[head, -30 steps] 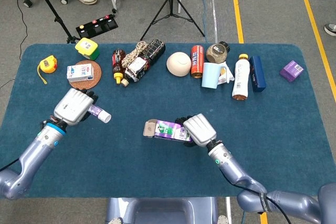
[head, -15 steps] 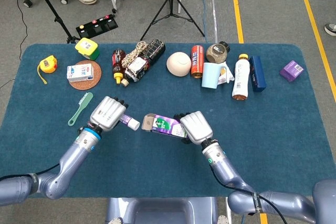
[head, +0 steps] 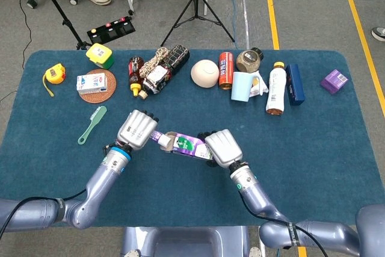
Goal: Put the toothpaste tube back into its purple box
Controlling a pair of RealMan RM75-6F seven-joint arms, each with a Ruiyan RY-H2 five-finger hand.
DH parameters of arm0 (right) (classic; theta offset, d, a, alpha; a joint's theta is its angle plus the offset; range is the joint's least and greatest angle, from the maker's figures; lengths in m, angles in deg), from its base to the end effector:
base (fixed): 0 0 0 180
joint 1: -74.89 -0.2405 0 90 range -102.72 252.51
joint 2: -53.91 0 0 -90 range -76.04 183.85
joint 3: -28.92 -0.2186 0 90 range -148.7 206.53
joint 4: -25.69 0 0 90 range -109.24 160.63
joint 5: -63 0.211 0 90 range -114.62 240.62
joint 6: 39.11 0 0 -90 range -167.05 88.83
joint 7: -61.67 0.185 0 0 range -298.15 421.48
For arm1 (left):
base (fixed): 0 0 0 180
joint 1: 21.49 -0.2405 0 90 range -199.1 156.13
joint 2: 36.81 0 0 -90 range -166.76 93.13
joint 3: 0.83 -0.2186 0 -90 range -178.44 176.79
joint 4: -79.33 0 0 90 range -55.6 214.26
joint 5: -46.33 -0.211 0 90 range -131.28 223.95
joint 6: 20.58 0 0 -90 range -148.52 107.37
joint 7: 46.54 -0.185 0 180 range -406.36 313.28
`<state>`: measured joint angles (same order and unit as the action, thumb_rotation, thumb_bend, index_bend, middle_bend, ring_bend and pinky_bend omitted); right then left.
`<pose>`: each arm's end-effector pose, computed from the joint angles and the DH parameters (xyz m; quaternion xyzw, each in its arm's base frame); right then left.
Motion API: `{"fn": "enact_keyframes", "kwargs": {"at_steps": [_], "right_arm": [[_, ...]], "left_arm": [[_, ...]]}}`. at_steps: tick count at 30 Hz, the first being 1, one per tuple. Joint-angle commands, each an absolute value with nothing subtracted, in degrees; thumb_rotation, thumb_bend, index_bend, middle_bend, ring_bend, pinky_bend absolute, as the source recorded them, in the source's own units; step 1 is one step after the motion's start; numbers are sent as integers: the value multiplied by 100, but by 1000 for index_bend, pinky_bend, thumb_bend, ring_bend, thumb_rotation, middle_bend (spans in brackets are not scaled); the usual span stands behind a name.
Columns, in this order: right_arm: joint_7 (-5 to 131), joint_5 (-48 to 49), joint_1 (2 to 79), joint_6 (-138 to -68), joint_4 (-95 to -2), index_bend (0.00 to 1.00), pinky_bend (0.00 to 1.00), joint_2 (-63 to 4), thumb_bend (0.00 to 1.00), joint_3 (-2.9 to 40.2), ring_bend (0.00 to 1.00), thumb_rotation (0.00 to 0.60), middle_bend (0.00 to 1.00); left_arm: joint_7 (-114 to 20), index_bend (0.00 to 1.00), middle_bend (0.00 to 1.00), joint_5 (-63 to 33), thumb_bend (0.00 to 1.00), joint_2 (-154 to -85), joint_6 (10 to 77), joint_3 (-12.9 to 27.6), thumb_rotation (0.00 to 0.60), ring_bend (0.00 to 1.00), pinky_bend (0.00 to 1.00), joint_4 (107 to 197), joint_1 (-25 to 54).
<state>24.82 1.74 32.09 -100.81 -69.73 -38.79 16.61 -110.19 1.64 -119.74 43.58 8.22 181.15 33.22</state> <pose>-0.0485 -0.3236 -0.0392 0.7546 -0.3272 0.3921 0.4120 -0.0438 0.3464 -0.0109 -0.8164 -0.1559 -0.2436 0.4999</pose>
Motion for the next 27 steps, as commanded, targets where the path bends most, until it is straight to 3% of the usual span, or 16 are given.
{"fn": "enact_keyframes", "kwargs": {"at_steps": [1,14,27], "right_arm": [[2394,234,3204,-10187,-6956,481,714,-3940,481,1661,574,600,575],[2186,473,3177,-10382,-7152,480,715,-3963,488,1651,574,600,575],[2125,626,3138,-10517,-7233,481,714,-4015,489,1661,574,600,575]], "left_arm": [[-11414,593,506,375,349,-12133,4645,750,600,446,600,18161,3452],[-12168,593,506,606,348,-12762,5446,785,600,446,622,17924,3750],[-12132,594,506,670,347,-13103,5572,870,600,446,627,17719,3833]]}}
